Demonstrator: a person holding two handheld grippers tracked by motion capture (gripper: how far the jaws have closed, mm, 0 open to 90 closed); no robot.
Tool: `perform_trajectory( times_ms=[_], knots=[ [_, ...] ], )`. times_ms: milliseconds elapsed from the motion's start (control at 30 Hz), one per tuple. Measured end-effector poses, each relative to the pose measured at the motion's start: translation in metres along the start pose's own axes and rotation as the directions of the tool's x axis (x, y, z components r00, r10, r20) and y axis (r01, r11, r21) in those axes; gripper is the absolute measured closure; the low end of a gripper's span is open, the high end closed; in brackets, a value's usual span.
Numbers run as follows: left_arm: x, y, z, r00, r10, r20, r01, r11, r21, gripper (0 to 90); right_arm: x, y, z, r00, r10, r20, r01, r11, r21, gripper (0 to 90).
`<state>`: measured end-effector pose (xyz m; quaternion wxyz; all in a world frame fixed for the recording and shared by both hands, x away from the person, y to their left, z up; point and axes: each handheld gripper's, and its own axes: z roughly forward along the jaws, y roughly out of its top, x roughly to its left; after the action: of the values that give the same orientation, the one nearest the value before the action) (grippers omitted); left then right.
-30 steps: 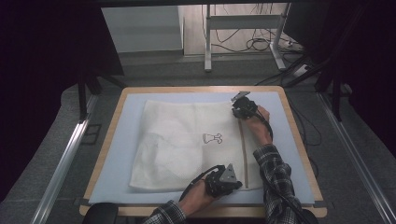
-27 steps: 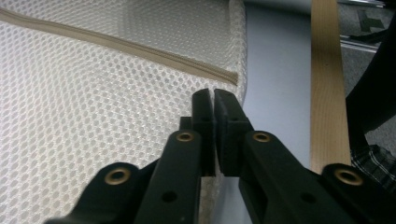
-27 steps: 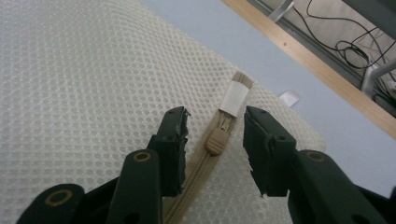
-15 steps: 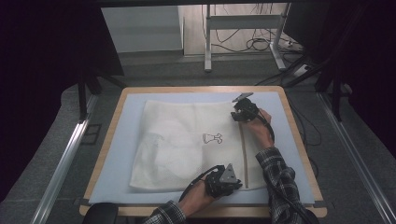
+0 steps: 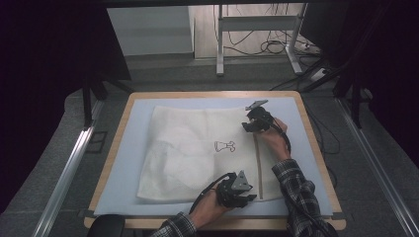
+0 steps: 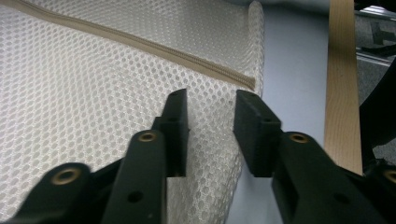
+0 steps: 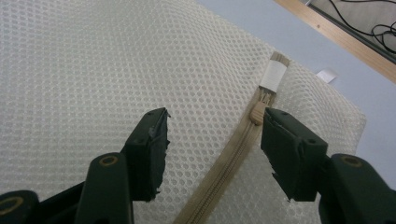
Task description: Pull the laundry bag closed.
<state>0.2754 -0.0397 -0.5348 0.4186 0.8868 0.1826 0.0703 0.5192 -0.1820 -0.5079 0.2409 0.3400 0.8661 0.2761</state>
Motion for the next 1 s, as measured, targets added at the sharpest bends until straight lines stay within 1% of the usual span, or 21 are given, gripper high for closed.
perform_trajectory(
  times_ms=[33, 100, 233, 400, 567, 700, 867, 1000],
  knots=[
    [0.000, 0.001, -0.001, 1.0000, 0.009, -0.001, -0.009, 0.9999, 0.010, 58.7, 0.000, -0.001, -0.001, 1.0000, 0.004, -0.002, -0.004, 1.000, -0.001, 39.5],
    [0.000, 0.003, -0.004, 0.9999, 0.014, 0.006, -0.014, 0.9999, 0.007, 55.9, -0.001, -0.002, -0.002, 0.9999, 0.014, -0.007, -0.014, 1.000, -0.002, 38.5],
    [-0.002, 0.006, -0.005, 0.9997, 0.023, 0.005, -0.023, 0.9996, 0.016, 51.0, -0.003, -0.005, -0.004, 0.9996, 0.026, -0.008, -0.026, 1.000, 0.004, 36.6],
    [-0.004, 0.007, -0.009, 0.9997, 0.021, 0.014, -0.021, 0.9996, 0.017, 43.9, -0.003, -0.008, -0.009, 0.9990, 0.042, -0.016, -0.042, 0.999, -0.001, 34.3],
    [-0.006, 0.007, -0.014, 0.9996, 0.022, 0.018, -0.023, 0.9993, 0.031, 37.2, 0.001, -0.008, -0.014, 0.9976, 0.058, -0.037, -0.059, 0.998, -0.003, 31.6],
    [-0.004, 0.004, -0.017, 0.9996, 0.022, 0.016, -0.022, 0.9989, 0.040, 32.8, 0.005, -0.007, -0.017, 0.9972, 0.056, -0.048, -0.057, 0.998, -0.002, 30.1],
    [0.003, -0.001, -0.023, 0.9999, 0.003, 0.017, -0.004, 0.9993, 0.036, 27.6, 0.010, -0.006, -0.022, 0.9968, 0.056, -0.057, -0.056, 0.998, -0.010, 28.6],
    [0.008, -0.004, -0.029, 0.9993, -0.026, 0.026, 0.026, 0.9996, 0.014, 24.5, 0.012, -0.006, -0.025, 0.9967, 0.053, -0.062, -0.054, 0.998, -0.013, 27.6]
  ],
)
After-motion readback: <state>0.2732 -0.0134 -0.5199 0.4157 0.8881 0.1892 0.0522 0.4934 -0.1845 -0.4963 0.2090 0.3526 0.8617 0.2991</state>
